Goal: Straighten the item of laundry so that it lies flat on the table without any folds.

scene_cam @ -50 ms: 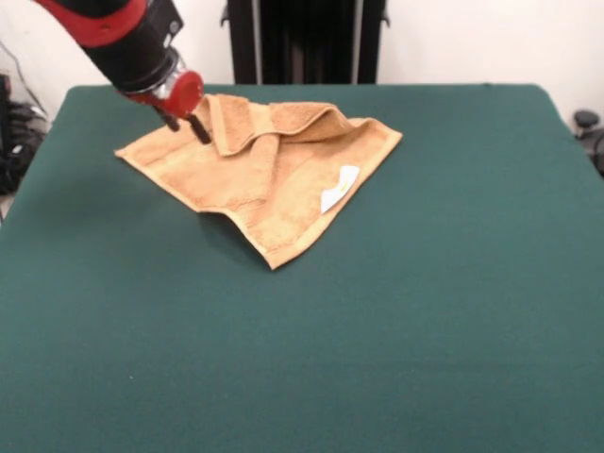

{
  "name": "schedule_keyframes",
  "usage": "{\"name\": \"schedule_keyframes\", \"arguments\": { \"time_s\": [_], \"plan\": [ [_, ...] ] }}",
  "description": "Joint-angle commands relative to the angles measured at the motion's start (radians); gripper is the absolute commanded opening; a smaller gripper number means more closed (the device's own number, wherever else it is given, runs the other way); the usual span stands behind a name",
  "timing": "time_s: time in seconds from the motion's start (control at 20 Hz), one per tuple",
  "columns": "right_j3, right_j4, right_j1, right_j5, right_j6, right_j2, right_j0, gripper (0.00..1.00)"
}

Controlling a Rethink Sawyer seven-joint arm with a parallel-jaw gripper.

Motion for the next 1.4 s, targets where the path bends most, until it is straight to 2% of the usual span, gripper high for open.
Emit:
{"name": "schedule_keyframes", "arguments": {
  "time_s": [0.05,0.5,1.15,1.4],
  "plan": [
    [-0.064,0.068,0.121,0.101,-0.015,0.050,0.018,1.00],
    [-0.097,0.075,0.202,0.061,-0.035,0.076,0.010,1.00],
    [-0.091,0.082,0.217,0.067,-0.058,0.086,-0.003,1.00],
    [-0.069,0.091,0.206,0.053,-0.026,0.078,0.000,1.00]
  ]
}}
